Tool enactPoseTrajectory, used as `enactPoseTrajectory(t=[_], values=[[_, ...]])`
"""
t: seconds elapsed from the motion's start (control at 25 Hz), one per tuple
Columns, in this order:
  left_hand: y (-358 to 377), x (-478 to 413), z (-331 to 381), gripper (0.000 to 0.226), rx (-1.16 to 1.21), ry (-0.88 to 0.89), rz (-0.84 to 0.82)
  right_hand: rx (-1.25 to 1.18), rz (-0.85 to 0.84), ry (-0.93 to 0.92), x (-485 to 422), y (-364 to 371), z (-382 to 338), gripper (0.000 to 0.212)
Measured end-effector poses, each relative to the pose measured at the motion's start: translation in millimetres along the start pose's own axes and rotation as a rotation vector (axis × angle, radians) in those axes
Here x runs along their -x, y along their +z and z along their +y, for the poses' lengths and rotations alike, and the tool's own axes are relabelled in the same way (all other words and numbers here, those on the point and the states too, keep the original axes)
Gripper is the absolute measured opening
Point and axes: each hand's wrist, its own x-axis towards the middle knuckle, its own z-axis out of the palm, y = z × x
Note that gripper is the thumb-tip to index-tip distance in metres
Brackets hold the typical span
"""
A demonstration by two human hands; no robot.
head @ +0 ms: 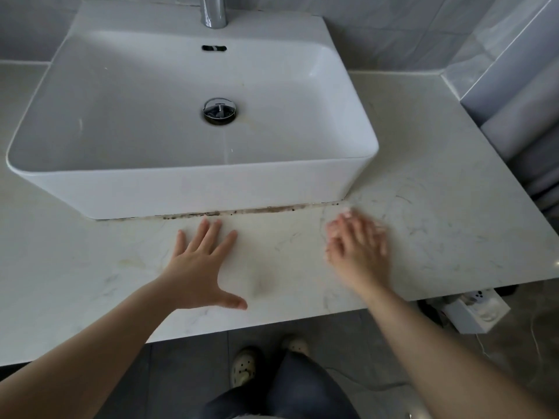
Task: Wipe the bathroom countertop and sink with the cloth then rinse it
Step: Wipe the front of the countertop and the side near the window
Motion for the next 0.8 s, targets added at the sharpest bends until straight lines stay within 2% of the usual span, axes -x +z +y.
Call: enactPoseTrajectory(t=[0.08, 0.12, 0.16, 0.28, 0.32, 0.36, 0.4, 0.44, 0.56, 0.64, 0.68, 0.72, 0.8], values=[[4, -1, 4, 0.150, -0.015, -0.023, 0.012, -0.034, 0.014, 0.272, -6, -4, 16, 0.059], [5, -1, 5, 0.149, 0.004, -0.034, 0.017, -0.031, 0.009, 0.300, -1, -2, 0, 0.058], [5, -2, 6, 0.149, 0.024, -0.044, 0.025, -0.034, 0.032, 0.224, 9, 4, -25, 0.058], [4, -1, 6, 0.152, 0.035, -0.069, 0.050, -0.030, 0.072, -0.354, 51, 23, -95, 0.058], [4, -1, 7, 0.152, 0.031, -0.076, 0.056, 0.000, 0.038, -0.492, 55, 22, -97, 0.056], [4, 0, 7, 0.152, 0.031, -0.082, 0.059, 0.021, 0.029, -0.548, 47, 20, -86, 0.055], [3, 1, 8, 0.153, 0.027, -0.086, 0.055, 0.017, 0.034, -0.504, 34, 19, -65, 0.055], [1, 1, 8, 0.154, 0.019, -0.087, 0.045, 0.012, 0.027, -0.385, 21, 15, -39, 0.057], [1, 1, 9, 0.155, 0.026, -0.096, 0.049, -0.024, 0.040, 0.119, -9, 0, 26, 0.057], [2, 3, 10, 0.157, 0.035, -0.089, 0.057, -0.061, 0.069, 0.228, -4, -1, 10, 0.058], [3, 4, 10, 0.157, 0.038, -0.078, 0.057, -0.073, 0.122, 0.170, 8, 6, -14, 0.060], [5, 3, 9, 0.157, 0.045, -0.072, 0.068, -0.083, 0.141, 0.034, 23, 14, -42, 0.063], [8, 3, 3, 0.155, 0.049, -0.051, 0.097, -0.064, 0.034, -0.324, 52, 23, -88, 0.064]])
